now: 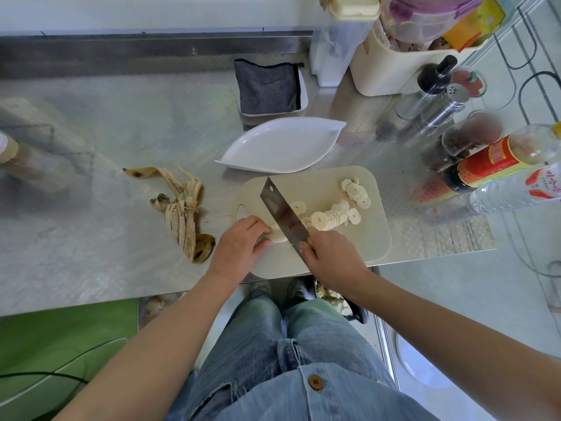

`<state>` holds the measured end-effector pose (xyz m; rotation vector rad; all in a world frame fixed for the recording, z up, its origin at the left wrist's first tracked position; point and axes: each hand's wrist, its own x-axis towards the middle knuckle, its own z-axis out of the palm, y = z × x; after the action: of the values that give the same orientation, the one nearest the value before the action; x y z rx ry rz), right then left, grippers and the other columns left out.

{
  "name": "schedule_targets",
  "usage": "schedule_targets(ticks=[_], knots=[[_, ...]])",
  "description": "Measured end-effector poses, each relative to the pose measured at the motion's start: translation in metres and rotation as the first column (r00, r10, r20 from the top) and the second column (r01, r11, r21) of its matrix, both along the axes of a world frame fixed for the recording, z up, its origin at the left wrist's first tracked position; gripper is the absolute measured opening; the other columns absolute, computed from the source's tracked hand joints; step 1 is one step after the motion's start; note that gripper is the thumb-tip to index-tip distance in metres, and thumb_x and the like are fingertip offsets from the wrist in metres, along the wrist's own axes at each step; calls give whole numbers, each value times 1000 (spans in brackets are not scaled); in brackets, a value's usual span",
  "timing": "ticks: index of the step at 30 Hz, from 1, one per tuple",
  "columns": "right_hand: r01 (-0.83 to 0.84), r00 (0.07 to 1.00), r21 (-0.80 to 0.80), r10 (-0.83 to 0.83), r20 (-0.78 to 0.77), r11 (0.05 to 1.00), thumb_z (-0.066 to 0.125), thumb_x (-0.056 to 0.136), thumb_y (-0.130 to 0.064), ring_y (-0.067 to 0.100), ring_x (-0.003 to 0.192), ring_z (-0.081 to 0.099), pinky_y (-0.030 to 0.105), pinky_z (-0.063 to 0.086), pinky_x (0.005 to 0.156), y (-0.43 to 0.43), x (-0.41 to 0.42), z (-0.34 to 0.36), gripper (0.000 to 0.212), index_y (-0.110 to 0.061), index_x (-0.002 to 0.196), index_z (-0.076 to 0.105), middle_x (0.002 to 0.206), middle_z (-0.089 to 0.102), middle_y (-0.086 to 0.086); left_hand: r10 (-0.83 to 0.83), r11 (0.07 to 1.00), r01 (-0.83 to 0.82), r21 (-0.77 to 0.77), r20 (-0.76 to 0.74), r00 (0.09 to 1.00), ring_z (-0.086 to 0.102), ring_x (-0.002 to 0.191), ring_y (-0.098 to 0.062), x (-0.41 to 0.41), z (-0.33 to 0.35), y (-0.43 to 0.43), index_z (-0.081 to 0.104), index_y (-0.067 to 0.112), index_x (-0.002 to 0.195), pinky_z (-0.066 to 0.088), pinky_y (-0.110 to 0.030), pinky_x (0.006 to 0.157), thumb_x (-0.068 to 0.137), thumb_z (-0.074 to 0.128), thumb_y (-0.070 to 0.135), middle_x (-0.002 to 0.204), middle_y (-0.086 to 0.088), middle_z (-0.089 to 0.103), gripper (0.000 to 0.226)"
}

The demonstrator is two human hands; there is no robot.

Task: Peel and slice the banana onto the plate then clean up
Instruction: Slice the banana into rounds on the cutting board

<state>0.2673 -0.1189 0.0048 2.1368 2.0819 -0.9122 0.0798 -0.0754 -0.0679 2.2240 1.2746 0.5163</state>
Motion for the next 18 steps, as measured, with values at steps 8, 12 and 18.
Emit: schedule_targets(ticks=[8,12,18], knots=[[0,1000,-25,0,17,1000,36,99,-24,24,64,44,31,32,59,2,-11,-12,19,-14,83,40,64,38,-1,-4,1000,4,2,2,1000,62,76,-25,2,3,0,70,7,86,55,-36,67,73,79,8,88,-6,65,15],[0,1000,-39,1,24,999,35,99,-25,25,67,43,32,31,61,3,-15,-18,17,-16,86,39,76,45,4,-8,1000,8,-2,-8,1000,61,76,-23,2,4,0,69,7,87,55,-35,67,72,79,8,89,-5,65,17],[23,1000,1,-23,-14,1000,38,98,-24,24,64,44,31,30,58,3,-6,-13,18,-15,83,39,64,39,-2,2,1000,-2,-4,-1,1000,62,76,-23,2,5,0,69,8,86,55,-33,68,73,79,8,90,-5,65,16]])
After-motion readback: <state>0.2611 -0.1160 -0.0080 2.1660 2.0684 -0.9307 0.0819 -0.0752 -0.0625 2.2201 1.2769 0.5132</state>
